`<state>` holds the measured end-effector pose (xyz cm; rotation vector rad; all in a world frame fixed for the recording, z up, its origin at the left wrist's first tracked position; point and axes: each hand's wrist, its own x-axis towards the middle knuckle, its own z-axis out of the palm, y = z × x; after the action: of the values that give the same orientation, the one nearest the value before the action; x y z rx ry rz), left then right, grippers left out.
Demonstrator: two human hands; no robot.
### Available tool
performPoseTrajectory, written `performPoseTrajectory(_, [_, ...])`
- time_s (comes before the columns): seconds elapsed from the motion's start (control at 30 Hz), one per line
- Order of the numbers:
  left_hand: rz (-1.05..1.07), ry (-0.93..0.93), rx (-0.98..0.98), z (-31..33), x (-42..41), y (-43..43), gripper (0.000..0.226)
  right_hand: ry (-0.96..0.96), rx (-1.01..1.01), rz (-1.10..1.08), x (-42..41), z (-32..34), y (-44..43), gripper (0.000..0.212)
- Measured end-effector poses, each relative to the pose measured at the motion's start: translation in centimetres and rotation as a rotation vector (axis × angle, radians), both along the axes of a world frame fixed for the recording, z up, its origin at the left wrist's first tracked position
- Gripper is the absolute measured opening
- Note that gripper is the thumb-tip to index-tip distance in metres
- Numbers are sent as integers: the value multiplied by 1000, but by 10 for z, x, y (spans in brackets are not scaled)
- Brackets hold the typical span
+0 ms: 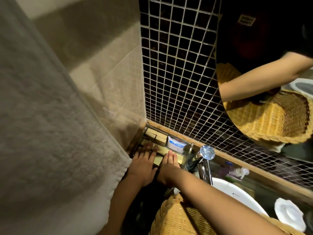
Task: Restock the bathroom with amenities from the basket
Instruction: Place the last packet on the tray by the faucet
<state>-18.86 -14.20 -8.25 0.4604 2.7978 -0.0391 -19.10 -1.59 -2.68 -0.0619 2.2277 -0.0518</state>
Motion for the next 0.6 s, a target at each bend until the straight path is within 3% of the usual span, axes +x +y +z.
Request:
performPoseTrajectory(0.17, [-38,-28,-80,5,-6,-5,89,-30,-90,-87,0,-1,6,95])
performPoseTrajectory(0.33, [10,-79,-95,10,-6,3,90,-21,-40,-23,2,-2,4,91])
performPoseTrajectory(0.5, [9,-137,-142,19,-8,6,102,-30,-63,-77,1,-7,4,103])
performPoseTrajectory(0.6, [7,-124,-128,31,-8,5,95,-28,-83,-73,-3,2,9,98])
